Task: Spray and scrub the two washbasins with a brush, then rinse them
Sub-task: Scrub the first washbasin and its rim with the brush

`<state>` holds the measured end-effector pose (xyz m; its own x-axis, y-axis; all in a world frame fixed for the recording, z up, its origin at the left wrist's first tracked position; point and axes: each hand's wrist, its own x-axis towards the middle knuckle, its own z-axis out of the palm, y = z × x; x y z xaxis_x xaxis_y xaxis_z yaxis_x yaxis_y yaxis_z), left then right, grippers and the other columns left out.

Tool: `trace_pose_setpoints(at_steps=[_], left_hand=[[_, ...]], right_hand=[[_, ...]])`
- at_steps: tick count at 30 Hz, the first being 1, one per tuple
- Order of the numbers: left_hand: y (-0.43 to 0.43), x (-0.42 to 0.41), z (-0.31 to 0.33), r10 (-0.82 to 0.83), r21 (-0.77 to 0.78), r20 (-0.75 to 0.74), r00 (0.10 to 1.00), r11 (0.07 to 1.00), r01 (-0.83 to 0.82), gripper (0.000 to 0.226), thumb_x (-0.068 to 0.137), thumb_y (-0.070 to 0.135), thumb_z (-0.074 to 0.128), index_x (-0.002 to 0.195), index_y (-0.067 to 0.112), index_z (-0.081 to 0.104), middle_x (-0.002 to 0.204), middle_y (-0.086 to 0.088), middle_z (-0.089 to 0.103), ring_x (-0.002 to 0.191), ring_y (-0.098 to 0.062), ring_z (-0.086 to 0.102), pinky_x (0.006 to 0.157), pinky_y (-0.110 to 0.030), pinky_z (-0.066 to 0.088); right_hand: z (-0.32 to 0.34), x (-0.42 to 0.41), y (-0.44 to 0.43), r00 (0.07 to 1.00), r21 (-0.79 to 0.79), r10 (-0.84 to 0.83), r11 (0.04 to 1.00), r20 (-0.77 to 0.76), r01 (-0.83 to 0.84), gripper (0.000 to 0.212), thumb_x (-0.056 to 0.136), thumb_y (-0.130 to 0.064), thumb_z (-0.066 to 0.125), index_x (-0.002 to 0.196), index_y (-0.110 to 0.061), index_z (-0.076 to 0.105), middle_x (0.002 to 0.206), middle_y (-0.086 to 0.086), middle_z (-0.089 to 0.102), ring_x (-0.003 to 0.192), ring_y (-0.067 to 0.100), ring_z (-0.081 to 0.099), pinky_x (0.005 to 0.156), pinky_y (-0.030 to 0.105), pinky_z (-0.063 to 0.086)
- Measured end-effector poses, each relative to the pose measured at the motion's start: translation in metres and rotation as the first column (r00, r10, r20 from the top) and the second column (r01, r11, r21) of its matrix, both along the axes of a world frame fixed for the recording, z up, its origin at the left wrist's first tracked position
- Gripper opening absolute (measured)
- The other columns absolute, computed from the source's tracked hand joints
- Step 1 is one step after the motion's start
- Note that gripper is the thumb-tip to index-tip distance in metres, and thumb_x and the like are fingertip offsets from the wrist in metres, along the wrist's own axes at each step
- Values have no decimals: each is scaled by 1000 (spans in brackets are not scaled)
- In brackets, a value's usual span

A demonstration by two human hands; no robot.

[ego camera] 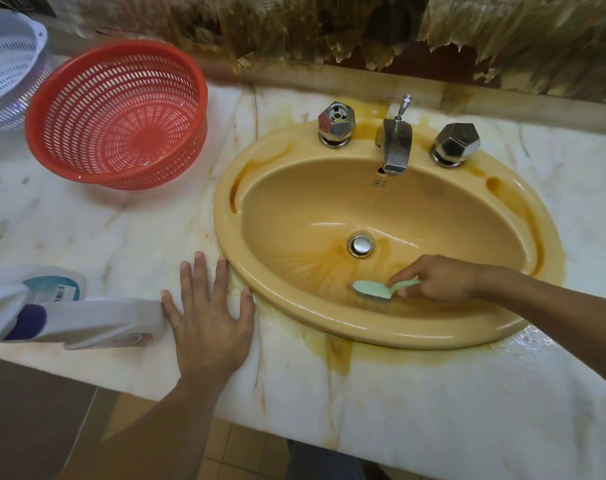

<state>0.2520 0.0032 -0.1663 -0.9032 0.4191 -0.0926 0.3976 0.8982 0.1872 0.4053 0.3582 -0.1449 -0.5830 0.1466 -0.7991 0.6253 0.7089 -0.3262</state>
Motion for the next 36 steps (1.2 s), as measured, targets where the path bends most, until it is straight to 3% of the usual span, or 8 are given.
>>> trace_pose_setpoints(at_steps=[4, 9, 14, 19, 24, 30, 34, 36], left_hand=[[0, -1, -1, -2, -28, -4, 1000, 1000, 2, 73, 99, 62, 21, 165, 30, 14, 173, 3, -6, 158, -17, -14, 126, -58, -4], [0, -1, -2, -4, -23, -14, 1000, 1000, 3, 73, 99, 61, 22, 165, 30, 15, 173, 3, -4, 158, -17, -12, 126, -58, -2], [0, -1, -2, -2, -38, -15, 1000, 999, 2, 72, 99, 61, 21, 165, 30, 15, 173, 2, -3, 158, -18, -12, 126, -58, -2], [0, -2, -2, -1, -29, -17, 1000, 1000, 0, 72, 99, 61, 22, 165, 30, 16, 173, 2, -2, 159, -17, -11, 126, -58, -2], [0, -2, -4, -1, -28, -21, 1000, 1000, 1, 72, 99, 61, 22, 164, 30, 16, 173, 2, -2, 159, -18, -10, 126, -59, -1], [-1, -3, -5, -5, -27, -24, 1000, 1000, 5, 73, 99, 63, 20, 164, 31, 16, 173, 2, -2, 159, -18, -10, 126, -59, -1], [-1, -3, -5, 1, -21, -19, 1000, 1000, -1, 72, 99, 62, 22, 164, 32, 15, 173, 3, -2, 159, -17, -10, 126, -58, -2], [-1, -2, -5, 1, -24, -19, 1000, 1000, -2, 72, 100, 62, 22, 164, 32, 15, 173, 3, -3, 159, -17, -11, 126, -58, -2]], right_hand=[[-1, 2, 16, 997, 413, 72, 909, -28, -54, 42, 99, -46, 47, 140, -48, 52, 131, 3, 61, 117, 25, 57, 84, 37, 48], [13, 6, 6, 997, -98, -17, 995, 79, 24, 24, 95, -44, 64, 114, -57, 68, 88, -1, 70, 75, 12, 58, 76, 30, 50], [10, 1, 19, 997, 374, 79, 924, 17, -80, 40, 98, -46, 49, 137, -48, 56, 135, 5, 59, 123, 26, 55, 98, 38, 48], [10, 1, 4, 997, 68, 63, 996, 49, -66, 34, 98, -42, 60, 131, -44, 64, 131, -6, 62, 119, 19, 56, 103, 32, 45], [1, -11, 17, 997, 481, 59, 876, -58, -24, 42, 103, -44, 41, 144, -42, 48, 119, 8, 62, 102, 27, 60, 81, 37, 51], [-1, -16, 15, 1000, 168, 26, 985, 11, -27, 37, 98, -41, 58, 134, -41, 63, 135, 0, 60, 121, 25, 55, 97, 33, 45], [-3, -16, 26, 996, 438, 39, 899, -80, 0, 42, 99, -45, 48, 141, -41, 55, 128, 7, 64, 113, 28, 58, 92, 38, 50], [-4, -14, 21, 997, 395, 37, 919, -72, -5, 42, 100, -44, 48, 142, -41, 54, 128, 7, 63, 115, 27, 57, 92, 37, 50]])
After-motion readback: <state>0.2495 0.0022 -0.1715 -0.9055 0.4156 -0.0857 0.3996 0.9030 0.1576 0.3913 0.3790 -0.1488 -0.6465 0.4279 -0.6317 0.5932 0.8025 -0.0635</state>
